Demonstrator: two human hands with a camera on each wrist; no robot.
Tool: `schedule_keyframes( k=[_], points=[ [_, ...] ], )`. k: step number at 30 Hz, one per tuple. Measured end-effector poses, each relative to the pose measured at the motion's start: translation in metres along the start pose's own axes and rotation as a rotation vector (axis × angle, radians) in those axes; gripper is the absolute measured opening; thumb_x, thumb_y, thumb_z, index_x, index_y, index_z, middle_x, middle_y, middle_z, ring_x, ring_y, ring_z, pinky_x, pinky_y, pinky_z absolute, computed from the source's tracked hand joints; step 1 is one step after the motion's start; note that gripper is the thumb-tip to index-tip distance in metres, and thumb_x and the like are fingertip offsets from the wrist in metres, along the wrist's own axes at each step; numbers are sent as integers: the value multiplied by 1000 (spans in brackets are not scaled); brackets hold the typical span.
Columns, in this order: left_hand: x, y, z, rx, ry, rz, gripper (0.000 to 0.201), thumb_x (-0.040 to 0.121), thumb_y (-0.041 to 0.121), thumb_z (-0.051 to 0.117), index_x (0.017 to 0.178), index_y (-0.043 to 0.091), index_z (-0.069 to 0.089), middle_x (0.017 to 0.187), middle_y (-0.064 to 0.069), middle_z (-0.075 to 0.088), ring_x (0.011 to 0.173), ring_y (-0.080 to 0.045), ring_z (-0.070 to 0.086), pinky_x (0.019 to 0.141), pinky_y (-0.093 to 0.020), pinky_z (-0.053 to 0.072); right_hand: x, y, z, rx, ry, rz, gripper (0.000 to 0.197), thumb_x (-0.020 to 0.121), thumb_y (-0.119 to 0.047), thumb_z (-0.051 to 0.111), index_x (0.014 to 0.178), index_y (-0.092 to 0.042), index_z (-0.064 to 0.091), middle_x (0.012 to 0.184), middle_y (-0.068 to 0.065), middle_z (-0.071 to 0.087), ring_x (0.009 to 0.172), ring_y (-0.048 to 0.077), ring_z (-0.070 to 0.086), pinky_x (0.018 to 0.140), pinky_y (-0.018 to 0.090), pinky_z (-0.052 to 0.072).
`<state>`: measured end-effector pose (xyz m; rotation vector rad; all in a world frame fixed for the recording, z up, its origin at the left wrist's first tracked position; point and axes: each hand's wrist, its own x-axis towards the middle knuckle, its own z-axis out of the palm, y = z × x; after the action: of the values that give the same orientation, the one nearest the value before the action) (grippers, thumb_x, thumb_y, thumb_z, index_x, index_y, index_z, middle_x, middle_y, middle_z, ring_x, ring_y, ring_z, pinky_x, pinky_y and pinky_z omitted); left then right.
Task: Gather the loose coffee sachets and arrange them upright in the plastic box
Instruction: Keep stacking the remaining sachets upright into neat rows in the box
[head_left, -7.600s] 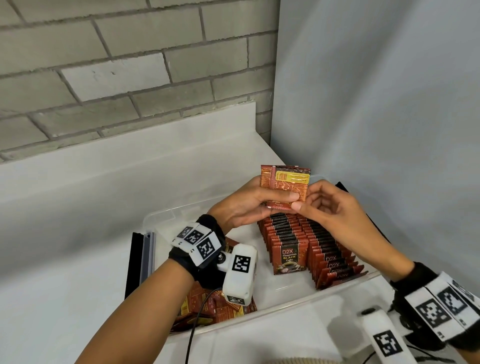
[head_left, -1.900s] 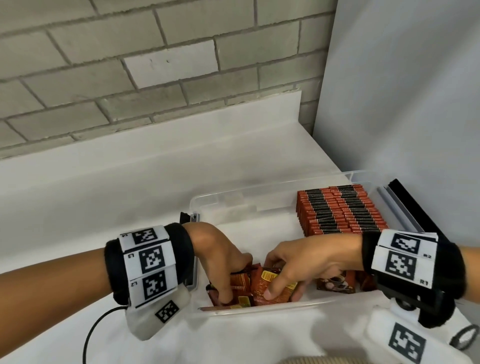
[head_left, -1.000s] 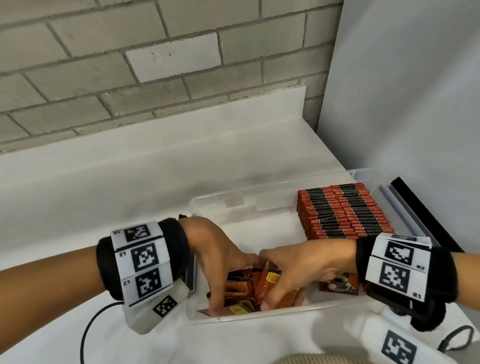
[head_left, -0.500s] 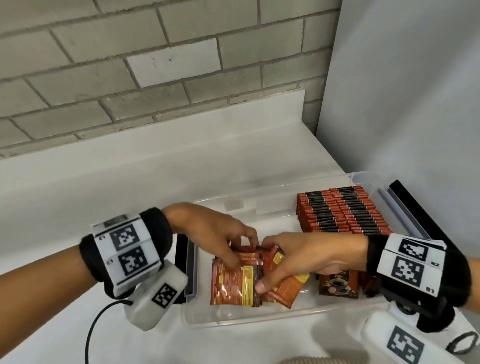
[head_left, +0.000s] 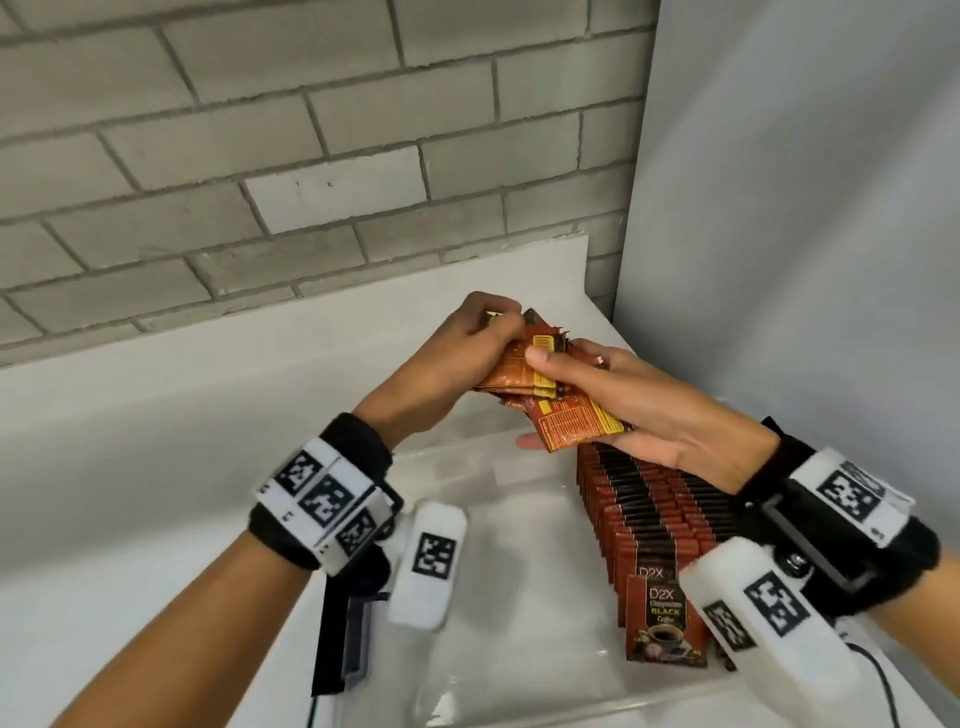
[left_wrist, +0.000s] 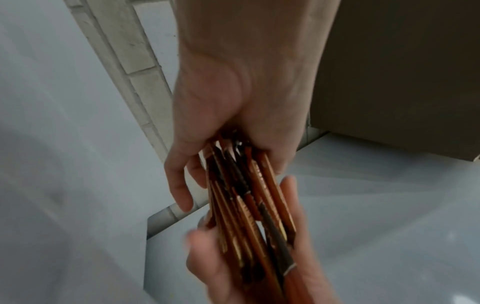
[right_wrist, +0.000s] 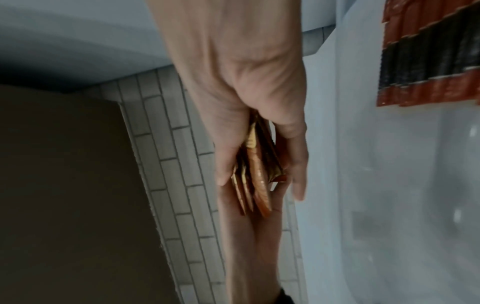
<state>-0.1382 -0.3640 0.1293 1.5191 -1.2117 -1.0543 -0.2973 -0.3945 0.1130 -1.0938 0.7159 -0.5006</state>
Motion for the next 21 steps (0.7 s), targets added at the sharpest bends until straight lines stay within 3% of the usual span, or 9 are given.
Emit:
schedule_keyframes(
  k=[4, 6, 8, 9, 11, 13, 18, 21],
  points=[
    [16, 0, 13, -23, -5, 66, 42, 91, 33, 52, 129, 30, 35, 126, -10, 47, 106, -21, 60, 73, -28, 51, 13, -11, -12, 12, 31, -27, 54, 69, -22, 74, 118, -7, 56, 98, 18, 72, 86, 29, 71, 79, 41, 59],
    [20, -1, 18, -261, -4, 27, 46, 96, 20, 51, 136, 27, 28, 118, -10, 54, 98, -19, 63, 75, -32, 53, 16, -15, -22, -3, 57, -48, 58, 68, -18, 75, 122, -10, 52, 99, 18, 72, 86, 31, 71, 72, 37, 60],
    [24, -6, 22, -562, -30, -23, 60, 94, 15, 57, 144, 14, 24, 108, -13, 63, 93, -20, 65, 76, -35, 56, 18, -18, -31, -45, 90, -88, 64, 66, -17, 77, 124, -13, 48, 103, 17, 71, 87, 31, 71, 68, 36, 60],
    [25, -10, 26, -666, -54, -36, 66, 90, 17, 61, 145, 7, 25, 109, -16, 64, 95, -22, 65, 77, -36, 56, 19, -19, -33, -70, 101, -113, 66, 64, -17, 77, 123, -14, 47, 105, 16, 70, 88, 29, 71, 69, 36, 60],
    [24, -14, 33, -748, -113, -59, 58, 88, 26, 63, 135, -1, 43, 113, -18, 65, 99, -23, 64, 85, -35, 56, 21, -17, -33, -107, 114, -163, 69, 59, -20, 78, 120, -14, 46, 105, 13, 69, 87, 24, 71, 72, 34, 59],
    [21, -17, 41, -786, -178, -106, 46, 88, 37, 56, 122, 6, 58, 112, -15, 68, 101, -22, 65, 95, -36, 51, 24, -13, -31, -112, 131, -193, 69, 57, -22, 79, 118, -14, 48, 102, 11, 69, 85, 21, 71, 70, 32, 58],
    [21, -23, 43, -714, -304, -185, 62, 82, 52, 51, 131, 13, 53, 125, -18, 63, 113, -36, 61, 89, -60, 50, 31, -5, -28, -157, 148, -276, 73, 58, -26, 81, 121, -12, 45, 98, 4, 71, 89, 20, 71, 72, 33, 58],
    [20, -30, 38, -755, -361, -205, 56, 83, 53, 48, 124, 15, 57, 118, -16, 67, 106, -36, 65, 85, -63, 49, 31, -2, -28, -224, 142, -309, 70, 62, -26, 79, 121, -15, 42, 91, -3, 72, 85, 14, 71, 69, 28, 58]
  ],
)
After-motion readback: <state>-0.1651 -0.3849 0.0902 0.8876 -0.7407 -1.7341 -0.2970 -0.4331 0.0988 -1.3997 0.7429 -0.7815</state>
